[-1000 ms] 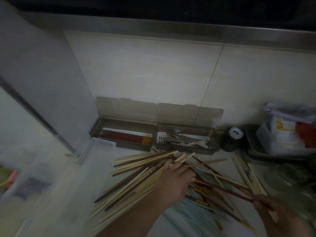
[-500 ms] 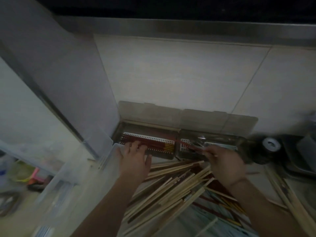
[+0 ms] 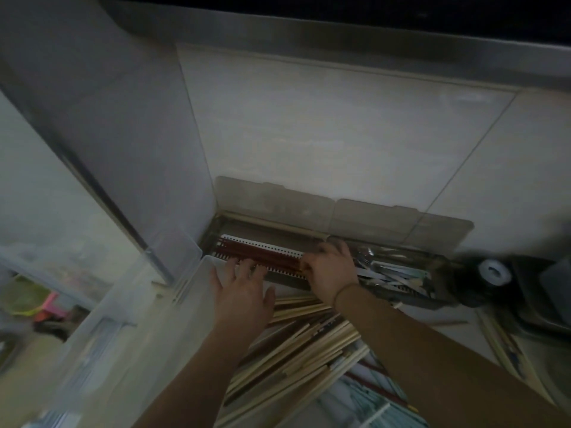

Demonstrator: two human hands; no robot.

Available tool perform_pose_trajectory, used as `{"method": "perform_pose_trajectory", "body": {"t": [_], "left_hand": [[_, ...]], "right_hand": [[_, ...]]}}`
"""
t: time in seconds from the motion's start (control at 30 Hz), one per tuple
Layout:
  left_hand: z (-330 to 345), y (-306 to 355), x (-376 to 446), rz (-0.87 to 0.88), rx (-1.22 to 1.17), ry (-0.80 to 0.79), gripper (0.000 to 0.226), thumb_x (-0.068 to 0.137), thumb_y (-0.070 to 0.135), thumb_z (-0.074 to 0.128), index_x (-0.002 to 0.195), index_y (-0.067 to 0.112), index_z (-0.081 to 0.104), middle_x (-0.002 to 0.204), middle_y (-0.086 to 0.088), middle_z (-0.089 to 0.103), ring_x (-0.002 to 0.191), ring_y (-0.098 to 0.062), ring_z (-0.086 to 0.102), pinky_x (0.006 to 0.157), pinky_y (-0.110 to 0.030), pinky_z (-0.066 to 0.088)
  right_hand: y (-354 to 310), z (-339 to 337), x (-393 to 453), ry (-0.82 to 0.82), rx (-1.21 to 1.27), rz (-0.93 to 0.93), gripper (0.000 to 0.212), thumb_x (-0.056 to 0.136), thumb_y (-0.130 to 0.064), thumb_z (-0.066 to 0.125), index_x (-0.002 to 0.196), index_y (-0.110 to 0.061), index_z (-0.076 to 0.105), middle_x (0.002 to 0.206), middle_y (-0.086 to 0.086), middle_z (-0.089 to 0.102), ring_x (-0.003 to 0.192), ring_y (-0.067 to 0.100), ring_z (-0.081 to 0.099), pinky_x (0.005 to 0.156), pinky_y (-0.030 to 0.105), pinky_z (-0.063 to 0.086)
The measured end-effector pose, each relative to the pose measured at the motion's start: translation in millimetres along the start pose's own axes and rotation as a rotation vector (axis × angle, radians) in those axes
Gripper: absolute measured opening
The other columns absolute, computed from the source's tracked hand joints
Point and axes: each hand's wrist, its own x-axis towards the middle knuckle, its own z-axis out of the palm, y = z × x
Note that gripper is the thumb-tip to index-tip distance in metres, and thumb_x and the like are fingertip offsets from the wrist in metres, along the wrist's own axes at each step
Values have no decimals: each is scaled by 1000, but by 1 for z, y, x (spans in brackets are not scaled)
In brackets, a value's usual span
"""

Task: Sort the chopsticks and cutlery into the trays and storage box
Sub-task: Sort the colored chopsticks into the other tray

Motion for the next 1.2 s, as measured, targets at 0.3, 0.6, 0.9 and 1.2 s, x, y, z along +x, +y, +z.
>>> {"method": "perform_pose_trajectory", "body": {"t": [0.3,0.6,0.9,1.2], "left_hand": [[-9,13,-4,41,-1,-109,36,82,43,65,114,27,64,127,2,54,130,-26,33,110,-67,15],[-7,42,-20,169,-76,-116,33,74,40,55,101,29,69,117,3,57,122,-26,40,107,-65,25],[11,111,-50,422,-342,-35,24,77,31,57,94,23,71,109,3,60,112,-27,48,96,-51,41],[38,146,-93,771,-315,-135,26,81,35,57,104,32,68,115,8,55,118,-21,44,107,-55,34]], "right_hand": [[51,-3,-62,281,309,-20,11,83,-20,66,92,-24,69,107,-5,67,112,21,53,100,40,43],[143,25,-239,423,288,425,26,78,-31,50,79,-16,72,81,4,69,75,32,63,71,26,39],[132,65,-303,264,186,471,31,79,-42,48,82,-26,74,86,-4,70,78,29,63,68,31,53],[113,67,-299,188,19,506,33,75,-49,45,81,-35,74,81,-7,66,76,28,55,60,37,43]]}}
